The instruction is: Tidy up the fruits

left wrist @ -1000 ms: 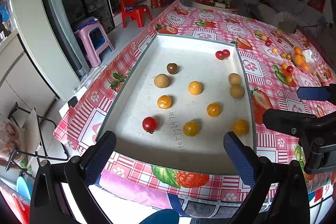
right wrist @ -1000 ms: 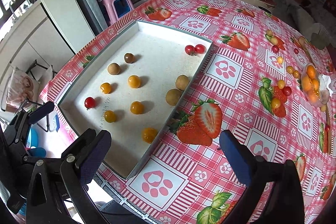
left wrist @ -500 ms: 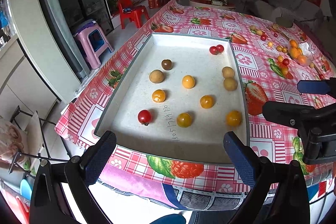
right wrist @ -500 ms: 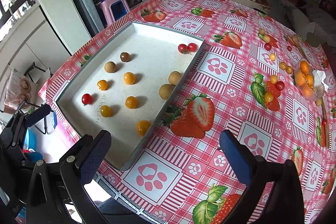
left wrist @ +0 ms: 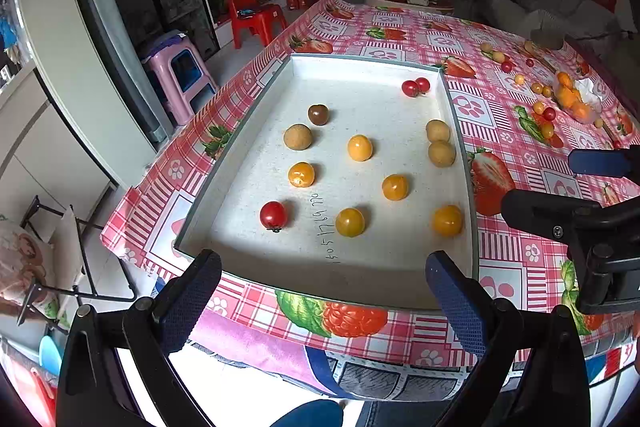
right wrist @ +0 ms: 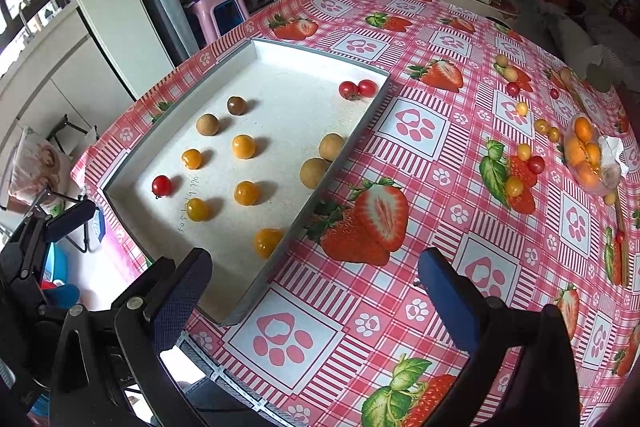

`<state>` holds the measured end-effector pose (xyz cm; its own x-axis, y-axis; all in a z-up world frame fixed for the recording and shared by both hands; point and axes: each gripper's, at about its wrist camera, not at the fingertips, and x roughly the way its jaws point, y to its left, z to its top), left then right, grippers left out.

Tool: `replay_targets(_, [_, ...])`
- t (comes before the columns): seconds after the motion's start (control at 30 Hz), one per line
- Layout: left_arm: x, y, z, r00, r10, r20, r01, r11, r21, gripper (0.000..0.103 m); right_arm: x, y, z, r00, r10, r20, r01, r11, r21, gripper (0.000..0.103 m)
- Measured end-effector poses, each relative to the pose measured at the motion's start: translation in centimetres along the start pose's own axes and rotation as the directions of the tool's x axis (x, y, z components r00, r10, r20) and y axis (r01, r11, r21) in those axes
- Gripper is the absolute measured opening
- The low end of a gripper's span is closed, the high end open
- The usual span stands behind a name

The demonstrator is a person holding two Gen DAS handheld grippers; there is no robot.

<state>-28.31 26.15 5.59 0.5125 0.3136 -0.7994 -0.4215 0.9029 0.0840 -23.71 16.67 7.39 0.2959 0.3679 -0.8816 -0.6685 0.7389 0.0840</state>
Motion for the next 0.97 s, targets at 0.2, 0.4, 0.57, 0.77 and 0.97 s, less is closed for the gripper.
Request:
replay_targets(0.2, [0.4, 0.1, 0.1, 1.0, -0.002, -0.013, 0.002, 1.0, -0.01, 0.103, 0.2, 0.3, 0.1, 1.0, -0.003, -0.002, 0.003, 1.0, -0.019, 0.103])
replay_targets(0.4, [0.7, 0.3, 0.3, 1.0, 0.002, -0.013, -0.002, 1.0, -0.017, 0.103, 0.2, 0.5, 0.1, 1.0, -0.006, 0.001, 0.006, 1.0, -0.031, 0.103])
replay_targets(0.57, [0.9, 0.5, 0.4, 1.0, 0.002, -0.015, -0.002, 1.0, -0.021, 0.103, 0.4, 0.6, 0.1, 1.0, -0.008, -0.005, 0.008, 0.999, -0.04, 0.103])
replay_targets(0.77, [1.1, 0.8, 0.4, 1.0, -0.006, -0.011, 0.006, 0.999, -0.038, 0.103, 0.5, 0.8, 0.1, 1.0, -0.007, -0.008, 0.006, 0.999, -0.044, 0.103])
replay_targets(0.97, [0.8, 1.0, 0.3, 1.0, -0.009, 0.013, 0.01, 0.999, -0.042, 0.103, 0.9, 1.1, -0.3, 1.0, -0.007, -0.017, 0.006, 0.999, -0.05, 0.103])
